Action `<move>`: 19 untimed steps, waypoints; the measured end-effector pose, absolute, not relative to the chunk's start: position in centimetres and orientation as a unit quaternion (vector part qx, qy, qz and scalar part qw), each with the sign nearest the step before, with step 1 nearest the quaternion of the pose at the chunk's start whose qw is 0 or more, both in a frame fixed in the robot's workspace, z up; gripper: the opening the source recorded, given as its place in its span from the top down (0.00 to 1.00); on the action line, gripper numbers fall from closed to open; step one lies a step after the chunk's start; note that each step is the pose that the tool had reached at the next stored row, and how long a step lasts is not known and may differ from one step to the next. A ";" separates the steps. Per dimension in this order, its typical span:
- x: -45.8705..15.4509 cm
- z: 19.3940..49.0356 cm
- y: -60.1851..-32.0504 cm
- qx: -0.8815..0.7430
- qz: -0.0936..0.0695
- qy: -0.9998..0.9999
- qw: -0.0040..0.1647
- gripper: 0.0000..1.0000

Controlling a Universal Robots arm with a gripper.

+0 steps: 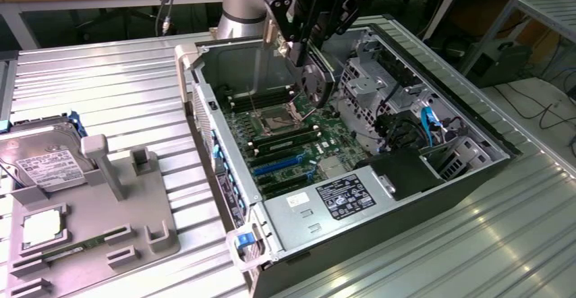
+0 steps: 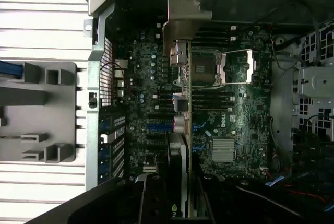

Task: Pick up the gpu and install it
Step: 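Pick up the gpu and move the gpu toward the slot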

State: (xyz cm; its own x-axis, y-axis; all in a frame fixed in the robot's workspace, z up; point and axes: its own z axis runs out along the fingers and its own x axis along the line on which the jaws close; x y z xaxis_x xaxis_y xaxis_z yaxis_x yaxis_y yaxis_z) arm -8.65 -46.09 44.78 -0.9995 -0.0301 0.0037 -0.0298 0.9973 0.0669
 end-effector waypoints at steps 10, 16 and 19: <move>-6.3 44.8 -46.1 0.015 -0.033 -0.999 0.002 0.73; -4.8 44.8 -46.1 0.015 -0.033 -0.999 0.002 0.73; -4.0 44.8 -46.1 0.015 -0.033 -0.999 0.002 0.73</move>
State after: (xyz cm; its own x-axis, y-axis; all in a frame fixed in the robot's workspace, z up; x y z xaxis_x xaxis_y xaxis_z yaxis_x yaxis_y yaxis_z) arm -3.98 -46.08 44.77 -0.9995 -0.0301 0.0038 -0.0298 0.9973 0.0670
